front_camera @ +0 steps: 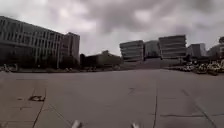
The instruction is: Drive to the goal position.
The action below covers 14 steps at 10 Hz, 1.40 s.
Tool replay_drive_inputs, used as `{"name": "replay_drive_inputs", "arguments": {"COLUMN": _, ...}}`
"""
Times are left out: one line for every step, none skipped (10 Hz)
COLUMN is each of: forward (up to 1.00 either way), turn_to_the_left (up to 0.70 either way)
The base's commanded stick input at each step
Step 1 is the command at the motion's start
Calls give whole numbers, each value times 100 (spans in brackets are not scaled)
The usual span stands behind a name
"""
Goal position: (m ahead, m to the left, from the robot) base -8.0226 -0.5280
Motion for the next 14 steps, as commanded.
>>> {"name": "replay_drive_inputs", "arguments": {"forward": 100, "turn_to_the_left": -2}}
{"name": "replay_drive_inputs", "arguments": {"forward": 100, "turn_to_the_left": 0}}
{"name": "replay_drive_inputs", "arguments": {"forward": 100, "turn_to_the_left": 0}}
{"name": "replay_drive_inputs", "arguments": {"forward": 100, "turn_to_the_left": 0}}
{"name": "replay_drive_inputs", "arguments": {"forward": 100, "turn_to_the_left": 0}}
{"name": "replay_drive_inputs", "arguments": {"forward": 100, "turn_to_the_left": 0}}
{"name": "replay_drive_inputs", "arguments": {"forward": 100, "turn_to_the_left": 0}}
{"name": "replay_drive_inputs", "arguments": {"forward": 100, "turn_to_the_left": 0}}
{"name": "replay_drive_inputs", "arguments": {"forward": 100, "turn_to_the_left": 0}}
{"name": "replay_drive_inputs", "arguments": {"forward": 100, "turn_to_the_left": 0}}
{"name": "replay_drive_inputs", "arguments": {"forward": 100, "turn_to_the_left": -13}}
{"name": "replay_drive_inputs", "arguments": {"forward": 100, "turn_to_the_left": -7}}
{"name": "replay_drive_inputs", "arguments": {"forward": 100, "turn_to_the_left": 0}}
{"name": "replay_drive_inputs", "arguments": {"forward": 100, "turn_to_the_left": -4}}
